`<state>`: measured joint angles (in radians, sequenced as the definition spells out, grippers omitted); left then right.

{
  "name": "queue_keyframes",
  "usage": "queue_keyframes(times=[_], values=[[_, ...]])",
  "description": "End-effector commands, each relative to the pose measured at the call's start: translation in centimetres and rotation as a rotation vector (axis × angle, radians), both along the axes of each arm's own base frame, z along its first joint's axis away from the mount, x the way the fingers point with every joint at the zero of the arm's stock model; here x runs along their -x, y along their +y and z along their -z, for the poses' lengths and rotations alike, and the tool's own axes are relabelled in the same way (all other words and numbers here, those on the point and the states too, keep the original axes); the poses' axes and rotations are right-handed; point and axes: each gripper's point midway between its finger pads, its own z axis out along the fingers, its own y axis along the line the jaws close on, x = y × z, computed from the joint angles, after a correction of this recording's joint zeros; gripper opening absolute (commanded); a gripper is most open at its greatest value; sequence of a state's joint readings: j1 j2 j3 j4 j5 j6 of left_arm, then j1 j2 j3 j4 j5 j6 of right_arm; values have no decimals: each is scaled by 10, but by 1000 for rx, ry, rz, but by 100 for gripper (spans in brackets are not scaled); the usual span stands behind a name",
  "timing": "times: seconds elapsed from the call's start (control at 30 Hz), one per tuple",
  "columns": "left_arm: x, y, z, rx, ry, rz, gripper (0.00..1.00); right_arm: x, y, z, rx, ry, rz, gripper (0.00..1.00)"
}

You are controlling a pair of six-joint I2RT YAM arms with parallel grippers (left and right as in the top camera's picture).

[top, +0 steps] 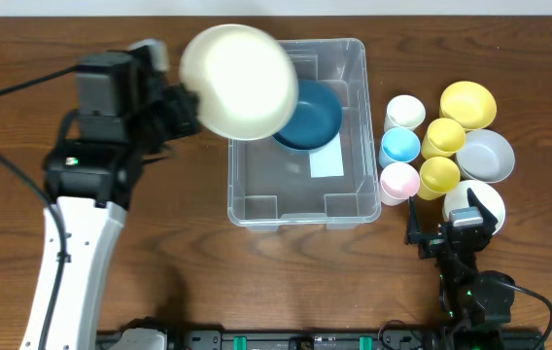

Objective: Pack container
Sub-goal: 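Lift the cream bowl and place it onto the teal bowl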

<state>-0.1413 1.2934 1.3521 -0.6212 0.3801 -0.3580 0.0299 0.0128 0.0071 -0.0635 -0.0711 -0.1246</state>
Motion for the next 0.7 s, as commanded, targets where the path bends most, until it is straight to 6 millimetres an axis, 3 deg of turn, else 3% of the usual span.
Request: queue_keyframes(times=[0.0,0.17,0.37,0.67], values=[[1,-36,-8,2,-59,114,6,0,-1,1,7,3,0,99],[-9,-64,-7,-62,-121,117,6,0,-1,1,7,3,0,99],[-26,-81,9,-162,-148,55,6,0,-1,1,7,3,0,99],[-55,-90,69,-274,-67,-5,6,0,-1,1,7,3,0,99]])
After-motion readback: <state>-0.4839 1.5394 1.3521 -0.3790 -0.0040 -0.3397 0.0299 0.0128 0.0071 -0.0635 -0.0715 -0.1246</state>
